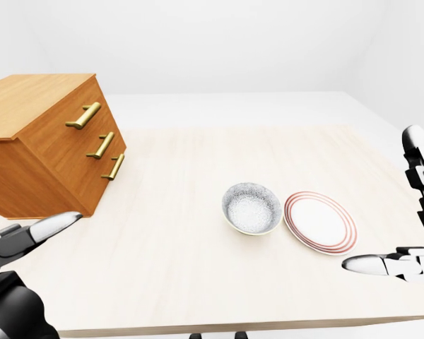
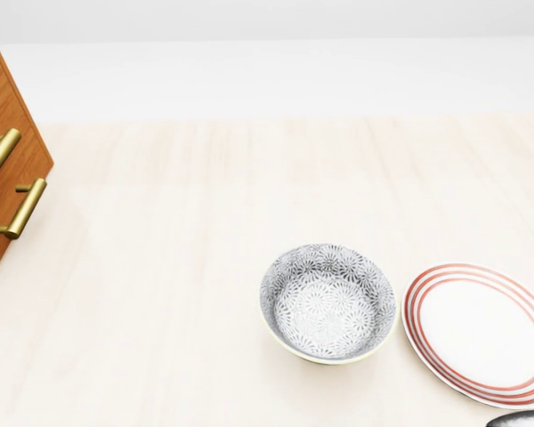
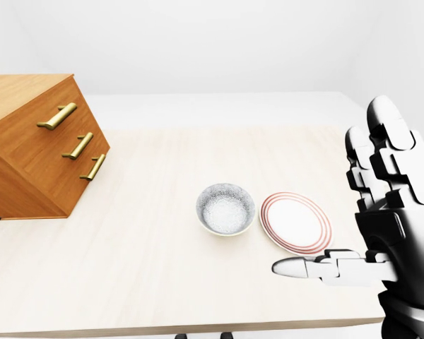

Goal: Put the bowl on top of the cabinet.

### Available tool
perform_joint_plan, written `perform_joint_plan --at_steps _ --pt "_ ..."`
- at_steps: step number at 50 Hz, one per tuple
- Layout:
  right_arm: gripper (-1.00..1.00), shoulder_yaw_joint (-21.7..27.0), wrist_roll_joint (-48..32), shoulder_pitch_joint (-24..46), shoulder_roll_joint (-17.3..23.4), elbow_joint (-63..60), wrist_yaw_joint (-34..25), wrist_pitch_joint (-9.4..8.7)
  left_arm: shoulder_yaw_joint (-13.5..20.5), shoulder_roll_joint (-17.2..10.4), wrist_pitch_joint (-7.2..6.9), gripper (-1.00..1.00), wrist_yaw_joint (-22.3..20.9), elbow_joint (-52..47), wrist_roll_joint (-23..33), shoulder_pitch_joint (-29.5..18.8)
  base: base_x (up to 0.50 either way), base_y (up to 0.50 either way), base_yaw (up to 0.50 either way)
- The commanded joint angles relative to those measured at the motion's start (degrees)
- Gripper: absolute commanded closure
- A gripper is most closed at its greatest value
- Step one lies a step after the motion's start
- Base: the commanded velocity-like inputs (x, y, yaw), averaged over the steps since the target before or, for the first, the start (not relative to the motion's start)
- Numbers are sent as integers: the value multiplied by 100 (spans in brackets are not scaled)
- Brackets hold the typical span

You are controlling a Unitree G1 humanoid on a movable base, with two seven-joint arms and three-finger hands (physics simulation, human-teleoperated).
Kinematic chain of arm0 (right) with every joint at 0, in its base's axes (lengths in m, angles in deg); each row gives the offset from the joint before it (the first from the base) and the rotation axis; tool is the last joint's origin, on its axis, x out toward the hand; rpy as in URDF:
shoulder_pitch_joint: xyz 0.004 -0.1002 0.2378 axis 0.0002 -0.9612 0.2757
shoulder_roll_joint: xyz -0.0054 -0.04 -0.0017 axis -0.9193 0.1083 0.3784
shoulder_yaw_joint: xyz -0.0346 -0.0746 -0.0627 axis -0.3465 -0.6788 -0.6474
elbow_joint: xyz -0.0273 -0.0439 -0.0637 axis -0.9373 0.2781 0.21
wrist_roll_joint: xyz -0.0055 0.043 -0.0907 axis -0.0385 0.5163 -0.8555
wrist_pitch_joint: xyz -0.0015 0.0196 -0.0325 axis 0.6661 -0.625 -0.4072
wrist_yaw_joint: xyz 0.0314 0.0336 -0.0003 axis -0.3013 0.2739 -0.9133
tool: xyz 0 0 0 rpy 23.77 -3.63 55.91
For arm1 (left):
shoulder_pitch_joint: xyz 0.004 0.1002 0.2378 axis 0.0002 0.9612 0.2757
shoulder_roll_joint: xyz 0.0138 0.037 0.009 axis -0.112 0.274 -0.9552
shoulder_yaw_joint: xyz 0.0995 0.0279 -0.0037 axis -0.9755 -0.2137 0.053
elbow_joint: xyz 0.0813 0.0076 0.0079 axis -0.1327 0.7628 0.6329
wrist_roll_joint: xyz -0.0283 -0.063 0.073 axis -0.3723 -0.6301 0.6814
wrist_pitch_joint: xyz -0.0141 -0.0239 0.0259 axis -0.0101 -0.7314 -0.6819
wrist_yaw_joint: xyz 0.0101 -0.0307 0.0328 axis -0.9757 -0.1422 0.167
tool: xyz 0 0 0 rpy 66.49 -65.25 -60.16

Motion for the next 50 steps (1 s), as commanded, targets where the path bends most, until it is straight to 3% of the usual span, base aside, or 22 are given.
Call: perform_joint_plan --at_steps 1,16,19,20,26,36,38,50 --pt "-100 -97 10 104 68 0 0 -156 -54 17 0 -100 65 101 18 -30 0 18 0" --pt "-100 27 36 17 -26 0 0 -131 -21 -21 0 -100 90 76 -25 -75 0 17 0" --pt "-100 -67 -12 95 -26 0 0 -179 -73 -4 0 -100 72 144 23 -60 0 16 0" --pt "-100 -257 -228 77 -139 0 0 -111 -38 -17 0 -100 85 96 -9 -66 0 16 0" --pt "-100 -71 12 97 60 0 0 -179 -18 14 0 -100 59 145 -80 -54 0 16 0" --pt "-100 -17 -1 47 -13 0 0 -150 -8 -27 0 -100 119 7 -61 -73 0 16 0" --pt "-100 -107 -157 -15 -151 0 0 -71 -15 -27 0 -100 117 19 -55 -73 0 16 0" --pt "-100 -60 -14 31 75 0 0 -123 -20 -31 0 -100 114 38 -55 -63 0 16 0"
